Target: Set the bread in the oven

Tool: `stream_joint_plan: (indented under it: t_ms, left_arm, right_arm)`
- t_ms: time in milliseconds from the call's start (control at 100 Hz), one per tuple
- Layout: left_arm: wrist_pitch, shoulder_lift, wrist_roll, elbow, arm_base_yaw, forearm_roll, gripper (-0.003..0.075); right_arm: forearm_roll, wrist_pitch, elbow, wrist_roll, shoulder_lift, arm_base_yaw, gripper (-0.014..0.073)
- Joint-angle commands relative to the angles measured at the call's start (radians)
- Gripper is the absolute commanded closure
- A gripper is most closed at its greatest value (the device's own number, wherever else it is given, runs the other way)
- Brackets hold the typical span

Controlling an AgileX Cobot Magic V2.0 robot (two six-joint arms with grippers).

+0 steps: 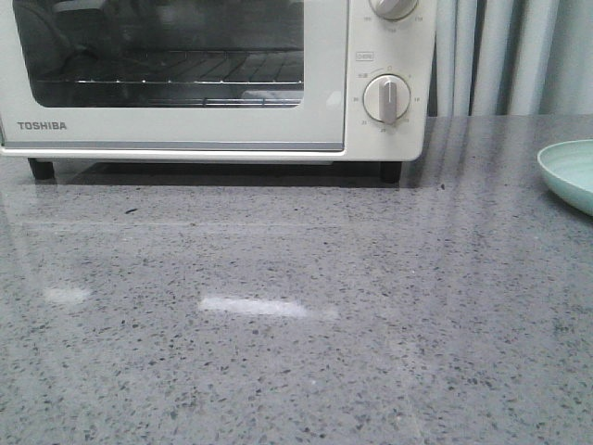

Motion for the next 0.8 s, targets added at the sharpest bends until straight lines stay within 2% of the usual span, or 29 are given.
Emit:
stream_joint_plan:
  t_ms: [0,550,690,790]
  left_arm:
    - [-0.062,-0.029,-0.001,0.023,0.004,0.0,0.0741]
    - [-0.085,-0.029,-0.001,0.023,0.004,0.0,0.0741]
    - [-0.192,-0.029,-0.001,0.023,0.004,0.0,0.0741]
    - [-0.334,-0.029,-0.003,0.023,0.004,0.0,0.0741]
  right_arm:
    - [-0.018,-0.027,0.011,-0.005,-0.021,0.001,0.0644]
    - [-0.018,-0.027,0.011,-0.005,-0.021,0.001,0.0644]
    - [-0.018,-0.027,0.011,-0.005,-0.021,0.001,0.0644]
    - [-0.015,-0.064,0.011,-0.005,-0.021,0.001,0.0644]
